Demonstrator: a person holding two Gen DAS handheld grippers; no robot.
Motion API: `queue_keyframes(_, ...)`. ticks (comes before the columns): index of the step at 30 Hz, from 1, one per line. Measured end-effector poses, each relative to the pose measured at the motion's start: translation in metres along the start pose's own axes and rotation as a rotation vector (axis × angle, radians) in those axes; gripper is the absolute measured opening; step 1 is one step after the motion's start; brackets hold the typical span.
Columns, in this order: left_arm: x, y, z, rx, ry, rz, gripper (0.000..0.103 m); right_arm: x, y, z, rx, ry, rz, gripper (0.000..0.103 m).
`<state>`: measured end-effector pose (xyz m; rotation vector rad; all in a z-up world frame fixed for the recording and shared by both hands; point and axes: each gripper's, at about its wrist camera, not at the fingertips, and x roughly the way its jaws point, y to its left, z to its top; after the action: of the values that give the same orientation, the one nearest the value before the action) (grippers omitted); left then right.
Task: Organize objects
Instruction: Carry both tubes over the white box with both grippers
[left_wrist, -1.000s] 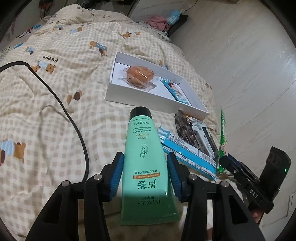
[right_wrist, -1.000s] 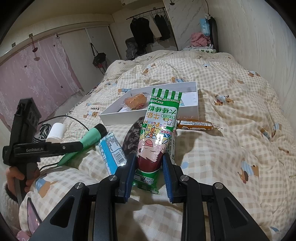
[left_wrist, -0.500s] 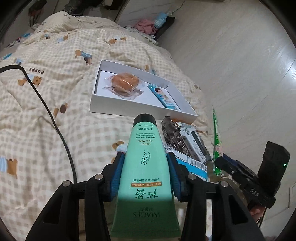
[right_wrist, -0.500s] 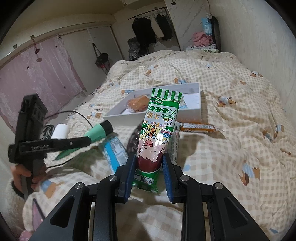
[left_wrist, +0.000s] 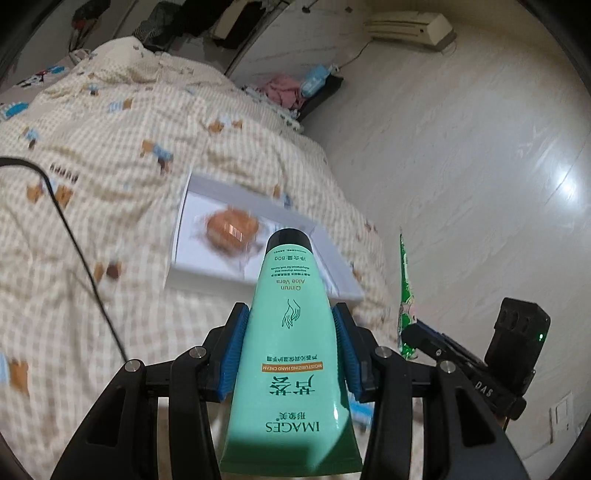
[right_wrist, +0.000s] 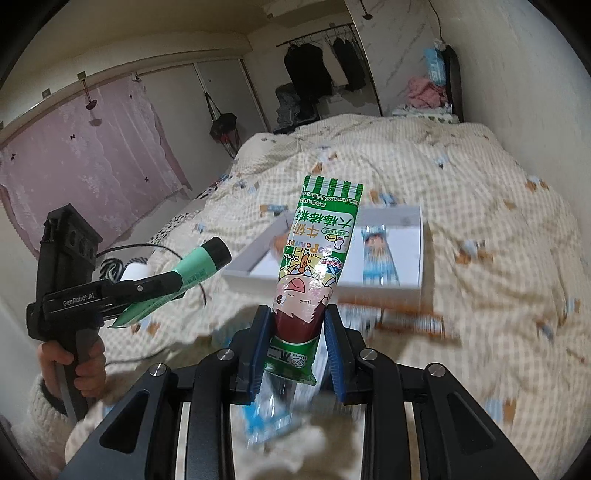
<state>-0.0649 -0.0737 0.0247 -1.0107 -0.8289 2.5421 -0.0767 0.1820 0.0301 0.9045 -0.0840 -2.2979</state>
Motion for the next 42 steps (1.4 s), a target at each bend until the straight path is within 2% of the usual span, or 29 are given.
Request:
queue_keyframes(4,0.006,0.0,0.028,0.002,-0.063,0.03,0.05,0.013,-0.007,0.024,0.009,-0.054,0.007,0.03)
queue_keyframes(6,0.01,0.0,0.043,0.004,-0.108,0.048,0.05,0.013,-0.011,0.032,0.008,-0.136,0.003,0.03)
queue_keyframes(9,0.014,0.002,0.058,0.016,-0.166,0.04,0.05,0.008,-0.02,0.039,0.02,-0.295,0.096,0.03)
queue_keyframes(11,0.014,0.008,0.064,-0.003,-0.224,0.027,0.05,0.015,-0.025,0.043,0.046,-0.322,0.06,0.03)
queue_keyframes(13,0.019,0.012,0.07,-0.011,-0.247,0.033,0.05,0.027,-0.03,0.047,0.058,-0.309,0.03,0.03)
queue_keyframes(15,0.027,0.015,0.075,-0.015,-0.248,0.075,0.05,0.04,-0.035,0.046,0.08,-0.291,0.008,0.03)
queue_keyframes(18,0.045,0.027,0.078,-0.045,-0.191,0.116,0.05,0.05,-0.039,0.034,0.112,-0.289,-0.057,0.03)
queue_keyframes(21,0.054,0.037,0.073,-0.078,-0.176,0.13,0.05,0.052,-0.037,0.019,0.11,-0.293,-0.107,0.03)
queue_keyframes(25,0.064,0.041,0.063,-0.088,-0.17,0.169,0.05,0.057,-0.042,0.016,0.132,-0.277,-0.149,0.03)
queue_keyframes(30,0.085,0.036,0.054,-0.026,-0.139,0.24,0.05,0.069,-0.044,0.014,0.141,-0.228,-0.197,0.03)
queue_keyframes(35,0.098,0.038,0.048,0.003,-0.116,0.28,0.05,0.086,-0.038,0.013,0.106,-0.164,-0.212,0.03)
queue_keyframes(42,0.113,0.03,0.035,0.088,-0.091,0.353,0.05,0.105,-0.034,0.011,0.055,-0.085,-0.289,0.03)
